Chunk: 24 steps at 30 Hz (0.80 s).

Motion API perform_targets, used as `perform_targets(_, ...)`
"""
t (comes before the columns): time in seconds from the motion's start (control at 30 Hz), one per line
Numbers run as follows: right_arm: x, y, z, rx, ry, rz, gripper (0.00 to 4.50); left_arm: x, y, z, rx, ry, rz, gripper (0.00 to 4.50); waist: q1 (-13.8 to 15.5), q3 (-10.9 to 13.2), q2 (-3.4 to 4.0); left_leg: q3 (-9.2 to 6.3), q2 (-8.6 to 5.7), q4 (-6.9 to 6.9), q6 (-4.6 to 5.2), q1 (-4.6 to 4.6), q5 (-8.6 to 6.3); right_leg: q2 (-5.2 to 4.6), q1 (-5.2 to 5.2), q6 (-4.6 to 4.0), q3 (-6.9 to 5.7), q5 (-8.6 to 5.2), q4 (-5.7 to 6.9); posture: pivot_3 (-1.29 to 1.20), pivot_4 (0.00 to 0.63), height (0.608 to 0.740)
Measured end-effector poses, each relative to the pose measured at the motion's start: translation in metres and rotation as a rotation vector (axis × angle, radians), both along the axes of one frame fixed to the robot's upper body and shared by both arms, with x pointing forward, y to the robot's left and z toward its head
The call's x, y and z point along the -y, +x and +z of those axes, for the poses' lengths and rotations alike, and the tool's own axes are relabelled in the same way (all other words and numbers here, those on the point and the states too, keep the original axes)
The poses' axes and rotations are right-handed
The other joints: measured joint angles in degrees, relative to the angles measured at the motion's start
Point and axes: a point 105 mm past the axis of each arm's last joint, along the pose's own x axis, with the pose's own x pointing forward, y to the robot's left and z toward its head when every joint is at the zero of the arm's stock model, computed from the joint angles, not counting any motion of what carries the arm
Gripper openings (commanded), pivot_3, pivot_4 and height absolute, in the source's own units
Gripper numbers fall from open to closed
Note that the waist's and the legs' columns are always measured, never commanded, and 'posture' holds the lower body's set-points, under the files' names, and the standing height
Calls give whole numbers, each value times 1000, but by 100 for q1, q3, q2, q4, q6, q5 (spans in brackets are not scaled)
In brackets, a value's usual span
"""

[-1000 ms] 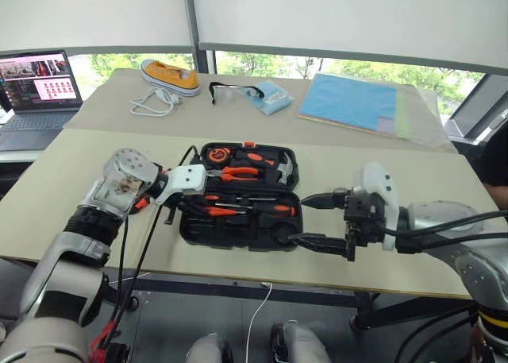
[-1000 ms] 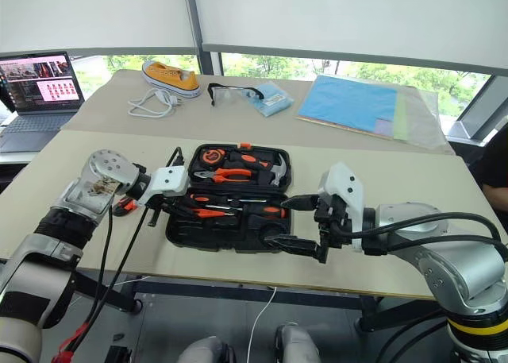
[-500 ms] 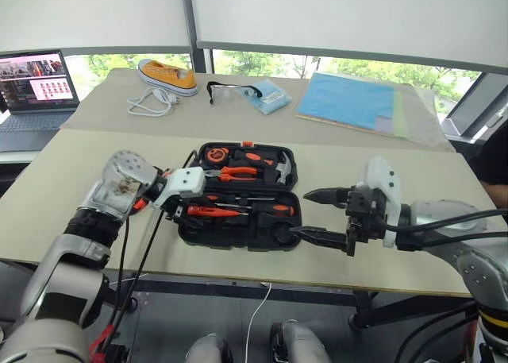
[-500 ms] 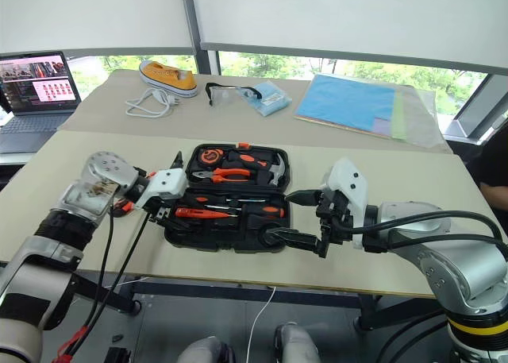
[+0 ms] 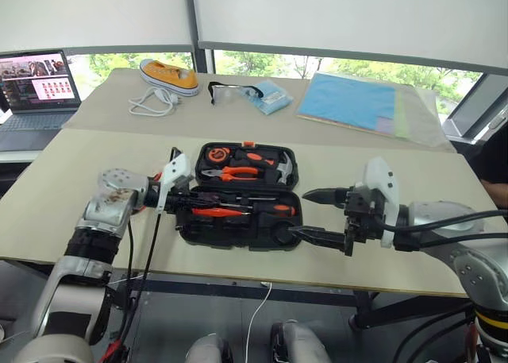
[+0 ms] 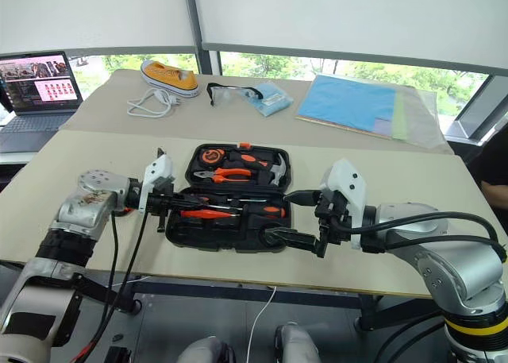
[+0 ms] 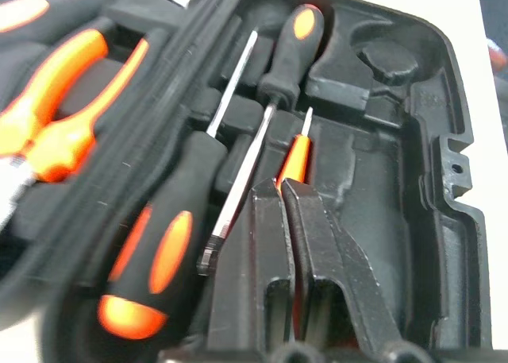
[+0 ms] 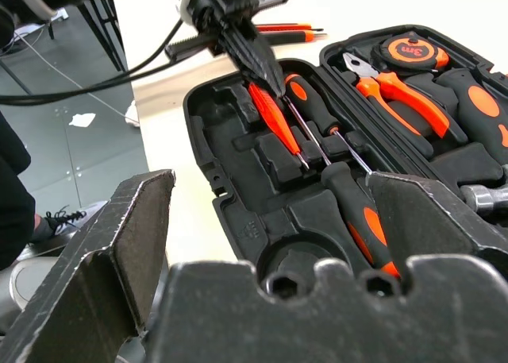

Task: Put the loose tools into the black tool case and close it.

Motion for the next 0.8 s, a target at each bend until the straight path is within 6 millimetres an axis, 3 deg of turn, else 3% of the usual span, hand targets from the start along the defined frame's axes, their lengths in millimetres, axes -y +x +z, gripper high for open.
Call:
perform_targets(0.27, -1, 1, -4, -12, -1, -1, 4500, 5, 5, -11, 5, -6, 30, 47, 9, 0, 0, 0, 0, 0, 0, 0, 0, 0, 1, -2, 0, 2, 0, 0, 150, 718)
perform_targets(0.53, -1, 0, -9, -26, -3, -10, 4500, 4, 16, 4, -13, -29, 48, 47, 7, 0, 0, 1, -1, 0, 0, 2, 0, 1, 1, 0, 0, 1, 0, 0, 150, 718)
perform_targets(0.7, 0, 0, -9, -23, -5, -17, 4500, 2, 16, -15, -71, 21, 34, 47, 8, 0, 0, 1, -1, 0, 0, 0, 0, 1, 1, -1, -2, 1, 0, 0, 150, 718)
perform_targets(0.8, -1, 0, -11, -22, -14, -20, 4500, 6, 18, -15, -66, 39, 2, 47, 15, -1, -1, 0, -3, 1, 0, 0, 0, 0, 2, -1, -2, 1, -2, 0, 150, 718)
